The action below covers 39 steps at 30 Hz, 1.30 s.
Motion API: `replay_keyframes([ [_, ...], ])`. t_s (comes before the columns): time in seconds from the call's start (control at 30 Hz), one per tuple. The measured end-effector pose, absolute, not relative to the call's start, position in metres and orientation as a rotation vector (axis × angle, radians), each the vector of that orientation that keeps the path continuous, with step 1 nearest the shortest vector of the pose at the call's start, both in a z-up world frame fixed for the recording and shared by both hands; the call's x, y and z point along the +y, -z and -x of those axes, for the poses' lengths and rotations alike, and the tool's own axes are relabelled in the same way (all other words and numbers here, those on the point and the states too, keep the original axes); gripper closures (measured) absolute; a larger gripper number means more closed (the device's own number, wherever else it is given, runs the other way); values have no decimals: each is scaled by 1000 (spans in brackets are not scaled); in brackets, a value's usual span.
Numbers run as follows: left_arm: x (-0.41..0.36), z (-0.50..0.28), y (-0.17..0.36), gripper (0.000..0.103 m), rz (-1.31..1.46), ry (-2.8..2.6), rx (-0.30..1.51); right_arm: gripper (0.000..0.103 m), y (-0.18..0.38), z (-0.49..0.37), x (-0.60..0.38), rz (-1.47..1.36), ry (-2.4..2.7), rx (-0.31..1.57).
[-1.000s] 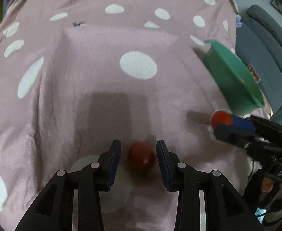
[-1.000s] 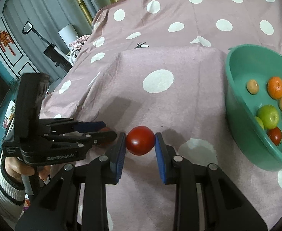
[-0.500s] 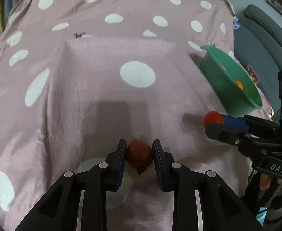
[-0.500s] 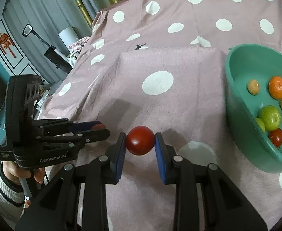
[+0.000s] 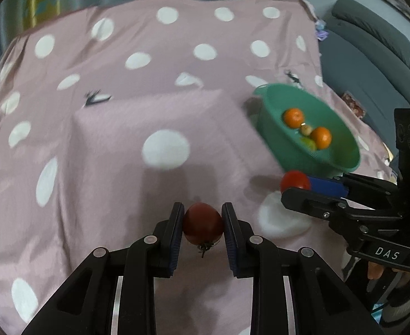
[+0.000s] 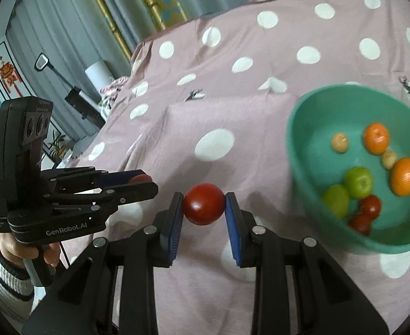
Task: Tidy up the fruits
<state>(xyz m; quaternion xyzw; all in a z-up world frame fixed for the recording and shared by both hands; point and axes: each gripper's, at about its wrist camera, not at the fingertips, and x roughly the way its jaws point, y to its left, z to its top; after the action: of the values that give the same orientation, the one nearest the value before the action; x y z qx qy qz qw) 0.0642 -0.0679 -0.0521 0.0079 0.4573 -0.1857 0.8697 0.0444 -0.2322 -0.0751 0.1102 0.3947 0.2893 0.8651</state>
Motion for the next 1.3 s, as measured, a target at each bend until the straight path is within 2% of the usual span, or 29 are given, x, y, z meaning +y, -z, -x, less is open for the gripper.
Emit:
replay_keyframes([
  [0.33, -160, -91, 23, 75, -106, 536, 873, 73, 52, -51, -316, -253, -428, 733],
  [0.6, -229, -118, 32, 75, -159, 613, 898, 73, 68, -67, -364, -213, -283, 794],
  [0.87, -246, -125, 40, 74, -180, 570, 924, 71, 79, -76, -371, -141, -233, 852],
  [0.9, -244, -123, 37, 73, -186, 552, 922, 65, 77, -74, -371, -134, -226, 850],
  [0.93, -241, -123, 35, 67, -189, 539, 921, 55, 76, -73, -371, -131, -221, 848],
  [0.97, -239, -121, 33, 51, -192, 525, 917, 51, 73, -71, -372, -127, -212, 847],
  [1.03, -233, -118, 26, 29, -206, 472, 908, 36, 68, -67, -372, -117, -200, 843],
  [1.07, -231, -116, 24, 21, -212, 452, 898, 32, 64, -64, -372, -112, -191, 836],
  [1.13, -221, -111, 14, 13, -196, 438, 880, 18, 57, -60, -373, -108, -184, 831],
  [1.17, -217, -109, 10, 7, -185, 431, 878, 15, 53, -57, -374, -107, -182, 830],
  [1.3, -201, -101, -10, 2, -174, 372, 840, 8, 38, -46, -376, -98, -198, 820],
])
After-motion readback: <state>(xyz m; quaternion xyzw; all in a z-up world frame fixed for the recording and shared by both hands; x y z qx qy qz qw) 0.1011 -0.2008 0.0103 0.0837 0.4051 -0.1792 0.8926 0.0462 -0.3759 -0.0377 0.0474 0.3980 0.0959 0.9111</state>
